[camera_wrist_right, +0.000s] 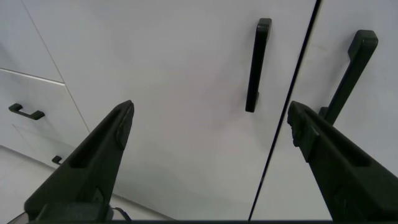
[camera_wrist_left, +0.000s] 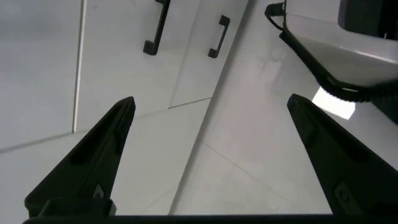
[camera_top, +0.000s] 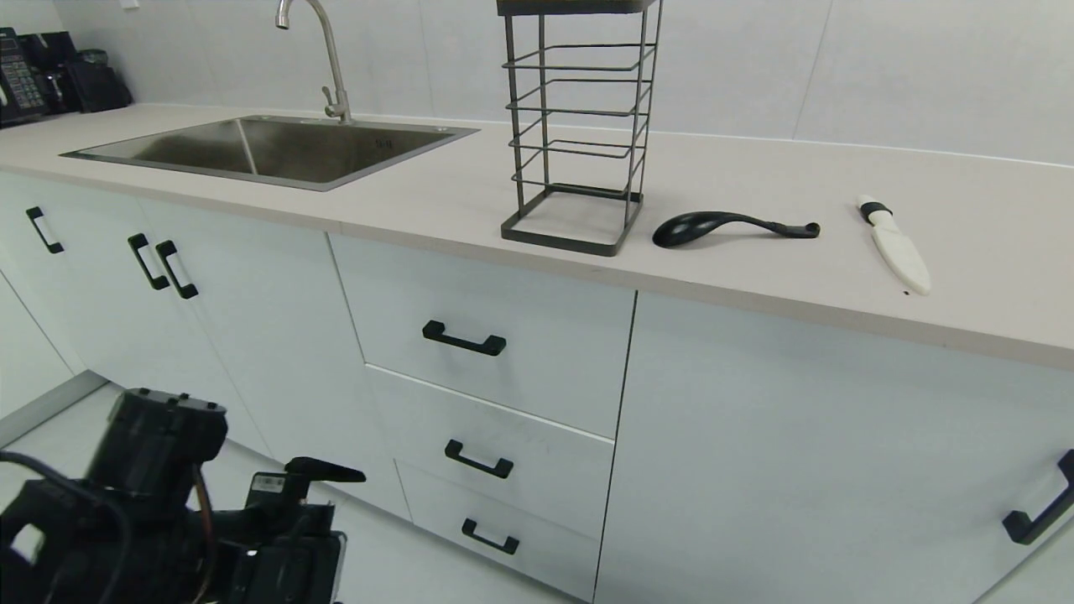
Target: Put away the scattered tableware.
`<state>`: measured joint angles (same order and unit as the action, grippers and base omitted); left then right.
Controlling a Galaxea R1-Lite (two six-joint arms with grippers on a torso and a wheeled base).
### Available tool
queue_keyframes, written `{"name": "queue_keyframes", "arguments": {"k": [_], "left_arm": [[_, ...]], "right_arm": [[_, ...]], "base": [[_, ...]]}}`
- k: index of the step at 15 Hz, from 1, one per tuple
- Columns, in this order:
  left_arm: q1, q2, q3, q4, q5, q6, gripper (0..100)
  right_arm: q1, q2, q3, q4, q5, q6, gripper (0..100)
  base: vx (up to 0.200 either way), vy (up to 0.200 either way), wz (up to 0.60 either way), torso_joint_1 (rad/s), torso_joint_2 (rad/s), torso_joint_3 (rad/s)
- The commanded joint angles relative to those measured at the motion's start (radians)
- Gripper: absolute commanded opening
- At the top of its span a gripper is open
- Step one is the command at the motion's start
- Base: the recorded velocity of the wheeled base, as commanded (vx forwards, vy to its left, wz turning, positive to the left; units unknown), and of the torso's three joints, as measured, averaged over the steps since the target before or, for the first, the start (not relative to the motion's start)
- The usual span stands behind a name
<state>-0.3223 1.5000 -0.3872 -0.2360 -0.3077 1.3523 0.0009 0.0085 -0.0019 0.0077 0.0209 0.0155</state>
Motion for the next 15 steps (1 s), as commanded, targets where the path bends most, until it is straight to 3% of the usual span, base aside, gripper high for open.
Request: {"name": "queue_keyframes", "arguments": {"k": [1,3,6,12,15], "left_arm": [[-0.014,0.315,-0.074,-0.155,-0.002,0.033,100],[-0.003,0.407,-0.087,-0.241,-0.001,0.028,100],[-0.017,0.597,-0.206,-0.332,-0.002,0.033,100],[-0.027,0.806,-0.39,-0.341,-0.004,0.036,100],[-0.03,0.836,-0.41,-0.341,-0.004,0.047,100]], "right_arm": [[0.001,0.001,0.0,0.0,0.001,0.0,100],[0.001,0.001,0.0,0.0,0.001,0.0,100],[0.001,0.001,0.0,0.0,0.001,0.0,100],[0.001,0.001,-0.001,0.0,0.001,0.0,100],[0.001,0.001,0.0,0.0,0.001,0.0,100]], "base": [[0.0,0.0,0.0,0.0,0.0,0.0],[0.0,0.0,0.0,0.0,0.0,0.0],[0.0,0.0,0.0,0.0,0.0,0.0],[0.0,0.0,0.0,0.0,0.0,0.0],[0.0,0.0,0.0,0.0,0.0,0.0]]}}
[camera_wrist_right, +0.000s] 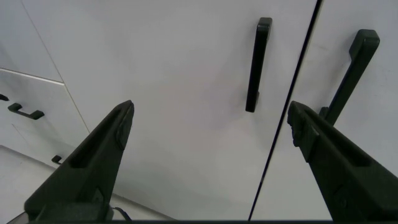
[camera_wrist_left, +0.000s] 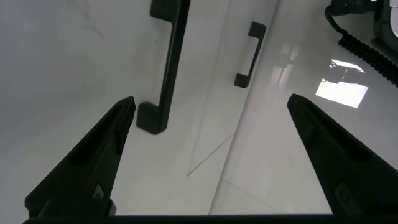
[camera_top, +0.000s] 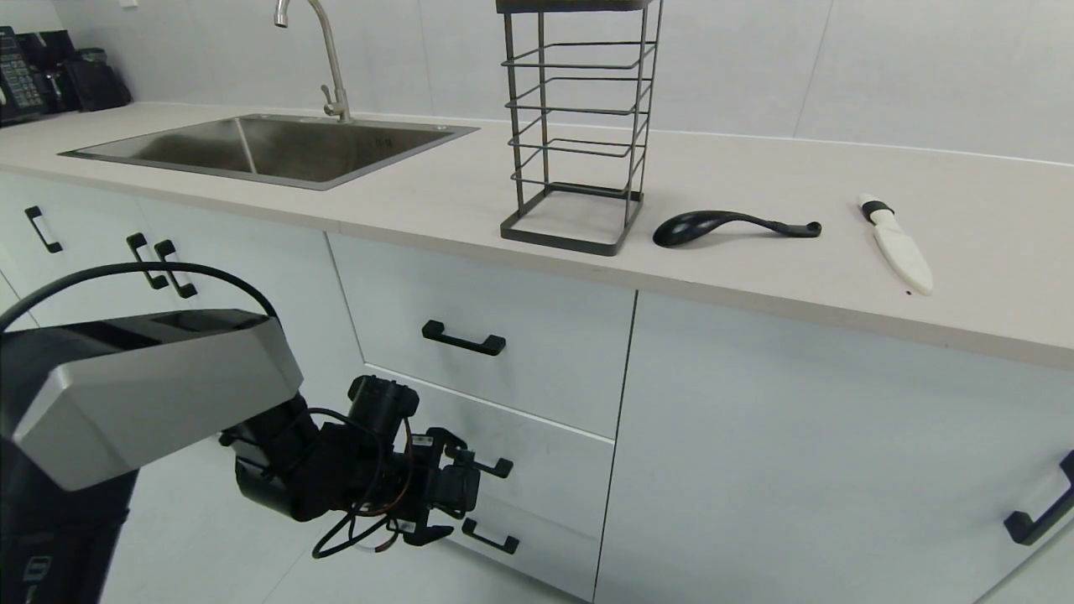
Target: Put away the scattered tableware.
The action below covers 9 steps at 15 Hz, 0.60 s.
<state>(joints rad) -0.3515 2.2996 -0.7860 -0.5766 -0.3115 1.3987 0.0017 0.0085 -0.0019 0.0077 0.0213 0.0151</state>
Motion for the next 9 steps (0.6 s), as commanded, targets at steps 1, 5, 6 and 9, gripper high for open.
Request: {"name": "queue_keyframes", "arguments": {"k": [1,5,6,9], "left_arm": [[-0.003,0.038,-0.019,0.0,0.0,0.0,100],[-0.015,0.073,-0.073,0.0,0.0,-0.001,100],[-0.021,0.084,-0.076,0.001,-0.001,-0.001,100],[-0.021,0.089,-0.049,0.012,0.0,-0.001,100]], "right_arm": [[0.0,0.001,0.0,0.0,0.0,0.0,100],[0.0,0.001,0.0,0.0,0.0,0.0,100],[0.0,0.001,-0.001,0.0,0.0,0.0,100],[0.0,0.001,-0.001,0.0,0.0,0.0,100]], "base": [[0.0,0.0,0.0,0.0,0.0,0.0],[0.0,0.0,0.0,0.0,0.0,0.0],[0.0,0.0,0.0,0.0,0.0,0.0],[0.0,0.0,0.0,0.0,0.0,0.0]]}}
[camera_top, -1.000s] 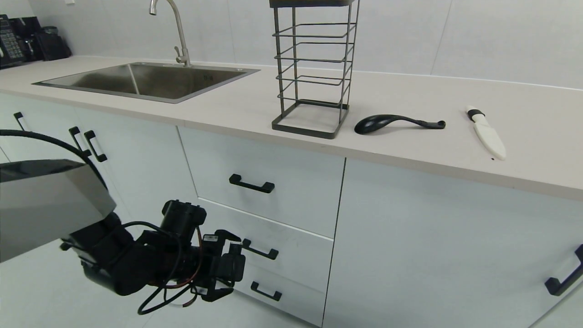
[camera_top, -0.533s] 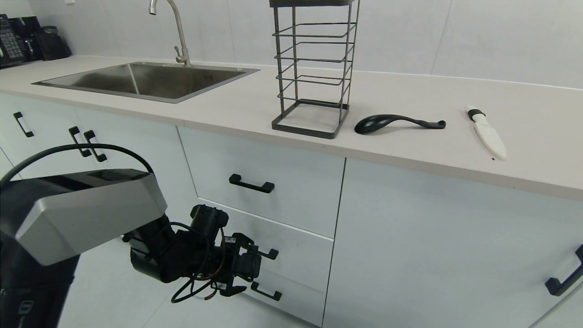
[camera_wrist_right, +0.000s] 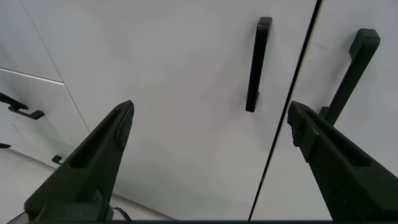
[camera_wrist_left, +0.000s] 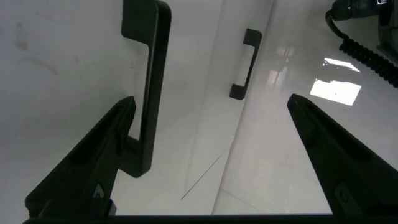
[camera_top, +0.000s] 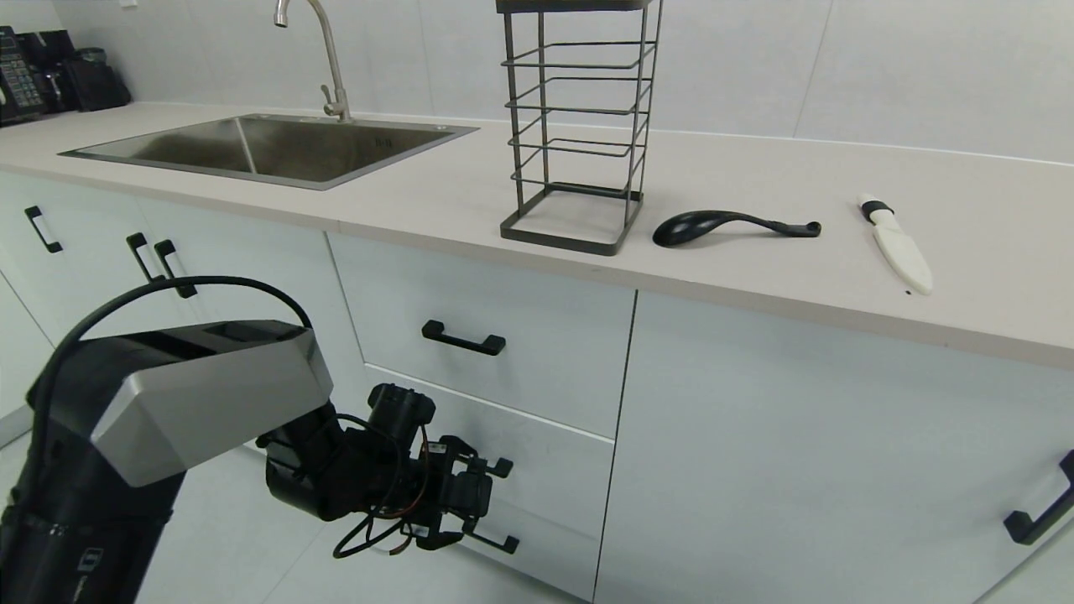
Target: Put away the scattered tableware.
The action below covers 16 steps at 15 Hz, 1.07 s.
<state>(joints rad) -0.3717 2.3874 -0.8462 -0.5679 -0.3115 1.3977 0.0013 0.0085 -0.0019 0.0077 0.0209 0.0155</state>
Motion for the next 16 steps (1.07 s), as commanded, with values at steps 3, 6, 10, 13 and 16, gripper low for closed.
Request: {"name": "queue_keyframes", "arguments": {"k": [3,6,10,13,16], "left_arm": [[0.0,-0.019,0.093,0.005,0.005,-0.006,100],[0.007,-0.042,0.131,-0.003,0.006,-0.008,100],[-0.004,-0.243,0.331,-0.003,0.005,-0.009,100],[-0.023,-0.573,0.575,0.005,0.005,-0.054,100],[-0.179,-0.907,0.622,0.039,0.009,-0.273,100]], "right_arm": [[0.0,0.001,0.0,0.0,0.001,0.0,100],[0.0,0.001,-0.001,0.0,0.001,0.0,100],[0.0,0.001,0.0,0.0,0.001,0.0,100],[0.0,0.001,0.0,0.0,0.001,0.0,100],[0.0,0.001,0.0,0.0,0.001,0.0,100]], "base": [[0.0,0.0,0.0,0.0,0.0,0.0],[0.0,0.0,0.0,0.0,0.0,0.0],[0.0,0.0,0.0,0.0,0.0,0.0],[0.0,0.0,0.0,0.0,0.0,0.0],[0.0,0.0,0.0,0.0,0.0,0.0]]}}
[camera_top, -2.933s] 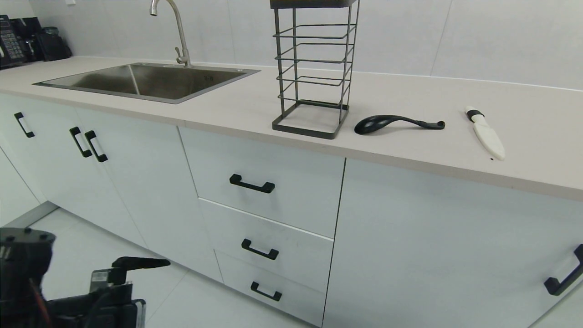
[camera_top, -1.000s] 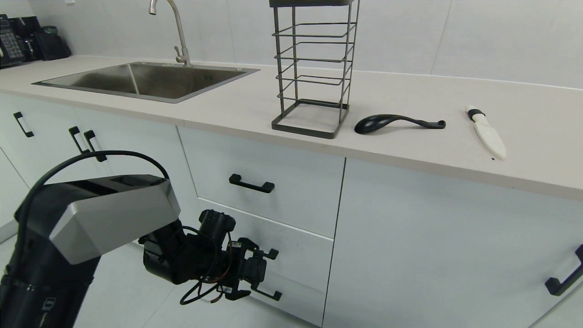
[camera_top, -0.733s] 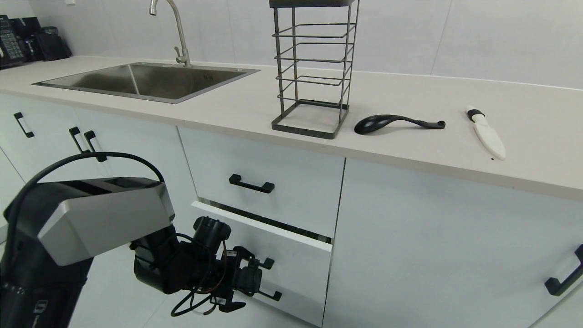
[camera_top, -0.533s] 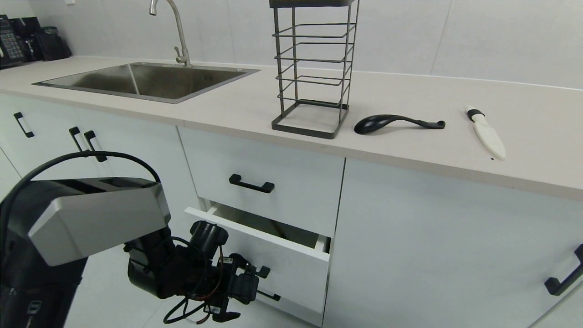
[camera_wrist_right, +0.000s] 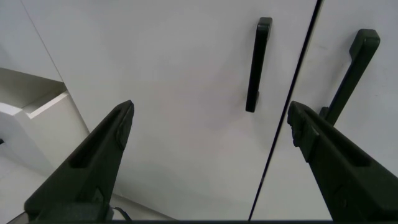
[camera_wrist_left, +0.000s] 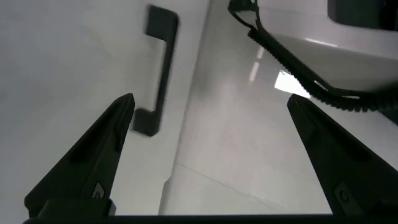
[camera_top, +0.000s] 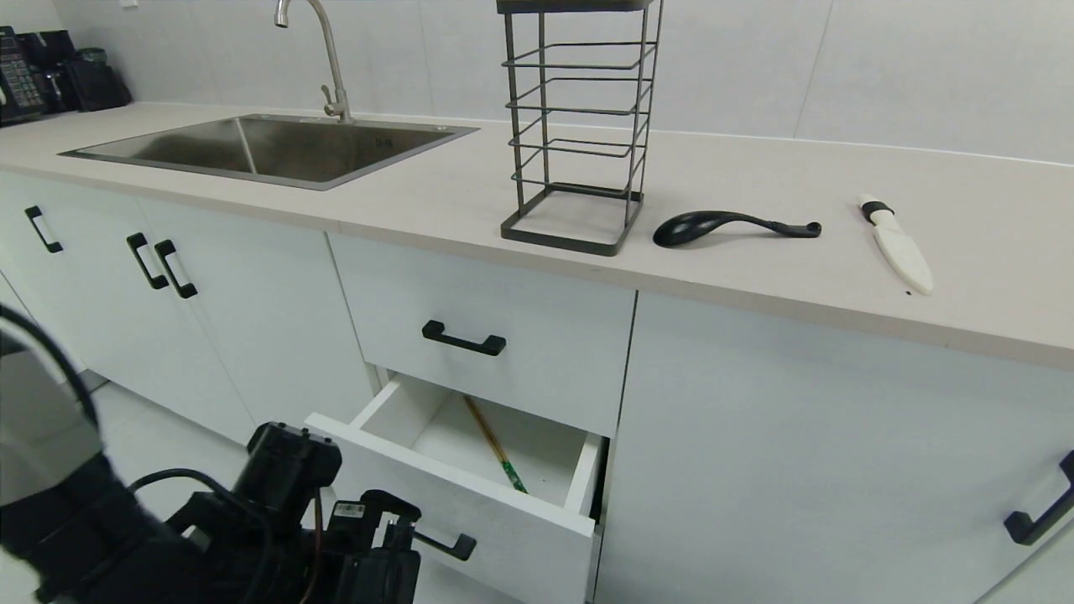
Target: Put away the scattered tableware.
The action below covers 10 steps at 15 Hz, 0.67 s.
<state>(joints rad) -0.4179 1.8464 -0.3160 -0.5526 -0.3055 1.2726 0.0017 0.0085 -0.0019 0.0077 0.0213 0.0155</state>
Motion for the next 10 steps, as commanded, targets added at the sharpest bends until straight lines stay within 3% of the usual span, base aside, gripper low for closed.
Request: {"name": "queue_keyframes", "arguments": {"k": [1,2,3,4,6,7,8,9,10], "left_arm": [[-0.177,-0.427,0.083,0.045,0.011,-0.199,100],[-0.223,-0.53,0.048,0.083,0.049,-0.311,100],[-0.219,-0.559,0.029,0.1,0.091,-0.38,100],[-0.21,-0.549,0.021,0.105,0.095,-0.418,100],[-0.199,-0.51,-0.011,0.102,0.092,-0.43,100],[-0.142,-0.518,-0.103,0.095,0.072,-0.504,100],[-0.082,-0.564,-0.129,0.098,0.049,-0.59,100],[0.013,-0.628,-0.127,0.109,0.029,-0.711,100],[0.105,-0.644,-0.107,0.12,0.022,-0.795,100]], "right_arm": [[0.0,0.001,0.0,0.0,0.0,0.0,100],[0.0,0.001,-0.001,0.0,0.0,0.0,100],[0.0,0.001,0.0,0.0,0.0,0.0,100],[0.0,0.001,0.0,0.0,0.0,0.0,100],[0.0,0.001,0.0,0.0,0.0,0.0,100],[0.0,0.001,0.0,0.0,0.0,0.0,100],[0.0,0.001,0.0,0.0,0.0,0.0,100],[0.0,0.001,-0.001,0.0,0.0,0.0,100],[0.0,0.001,0.0,0.0,0.0,0.0,100]], "base": [[0.0,0.0,0.0,0.0,0.0,0.0],[0.0,0.0,0.0,0.0,0.0,0.0],[0.0,0.0,0.0,0.0,0.0,0.0],[0.0,0.0,0.0,0.0,0.0,0.0],[0.0,0.0,0.0,0.0,0.0,0.0],[0.0,0.0,0.0,0.0,0.0,0.0],[0.0,0.0,0.0,0.0,0.0,0.0],[0.0,0.0,0.0,0.0,0.0,0.0],[0.0,0.0,0.0,0.0,0.0,0.0]]}}
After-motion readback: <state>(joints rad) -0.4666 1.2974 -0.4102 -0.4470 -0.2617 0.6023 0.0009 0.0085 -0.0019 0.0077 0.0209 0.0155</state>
